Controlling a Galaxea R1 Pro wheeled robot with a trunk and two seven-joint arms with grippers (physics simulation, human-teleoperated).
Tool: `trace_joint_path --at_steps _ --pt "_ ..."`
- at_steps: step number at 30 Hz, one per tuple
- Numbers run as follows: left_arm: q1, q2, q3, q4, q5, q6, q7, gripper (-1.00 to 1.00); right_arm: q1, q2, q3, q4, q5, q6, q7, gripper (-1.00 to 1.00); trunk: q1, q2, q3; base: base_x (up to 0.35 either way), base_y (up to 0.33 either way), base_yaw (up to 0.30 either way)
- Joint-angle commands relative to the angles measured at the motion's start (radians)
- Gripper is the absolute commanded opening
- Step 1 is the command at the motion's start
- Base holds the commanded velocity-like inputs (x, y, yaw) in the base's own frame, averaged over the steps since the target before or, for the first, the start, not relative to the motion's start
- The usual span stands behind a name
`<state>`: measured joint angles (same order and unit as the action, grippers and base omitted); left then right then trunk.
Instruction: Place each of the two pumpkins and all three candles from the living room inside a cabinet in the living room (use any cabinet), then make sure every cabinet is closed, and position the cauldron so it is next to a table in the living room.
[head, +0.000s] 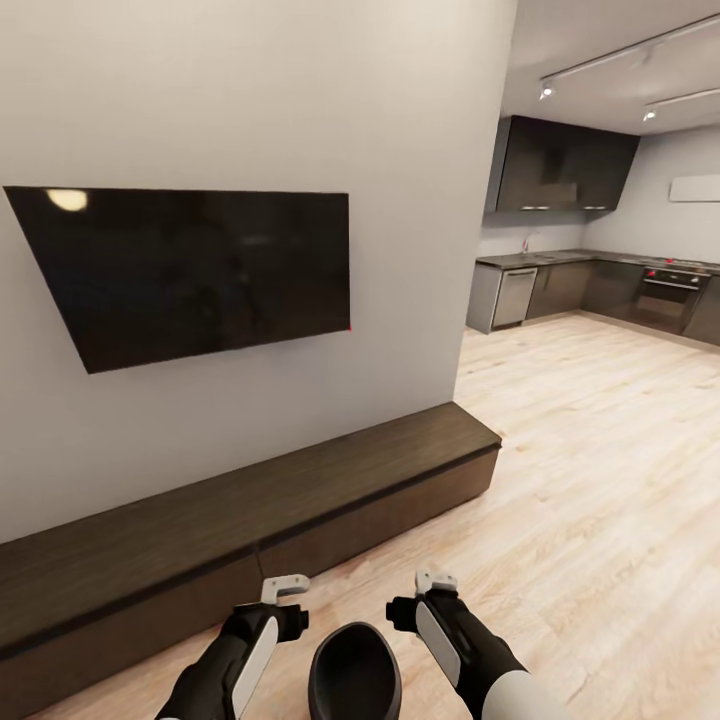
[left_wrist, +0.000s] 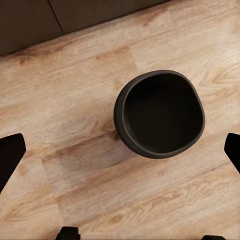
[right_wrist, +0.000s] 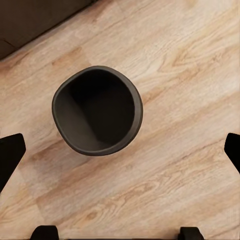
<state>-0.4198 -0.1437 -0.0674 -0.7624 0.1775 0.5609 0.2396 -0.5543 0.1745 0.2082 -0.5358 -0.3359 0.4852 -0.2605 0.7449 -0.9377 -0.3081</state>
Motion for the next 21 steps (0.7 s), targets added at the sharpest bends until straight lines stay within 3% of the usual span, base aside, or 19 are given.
trace_joint_path --at_steps 1,21 --pt "-0.001 0.0 -0.004 -0.002 0.01 0.004 0.009 1.0 0.0 0.0 0.003 -0.001 -0.009 -0.002 -0.009 1.0 0.004 -0.008 -0.005 0.0 0.0 0.0" --pt "-0.001 -0.002 -0.009 -0.001 0.01 0.004 0.003 1.0 -0.001 0.0 0.003 0.002 -0.011 -0.006 -0.009 1.0 0.081 -0.148 -0.067 0.0 0.0 0.0"
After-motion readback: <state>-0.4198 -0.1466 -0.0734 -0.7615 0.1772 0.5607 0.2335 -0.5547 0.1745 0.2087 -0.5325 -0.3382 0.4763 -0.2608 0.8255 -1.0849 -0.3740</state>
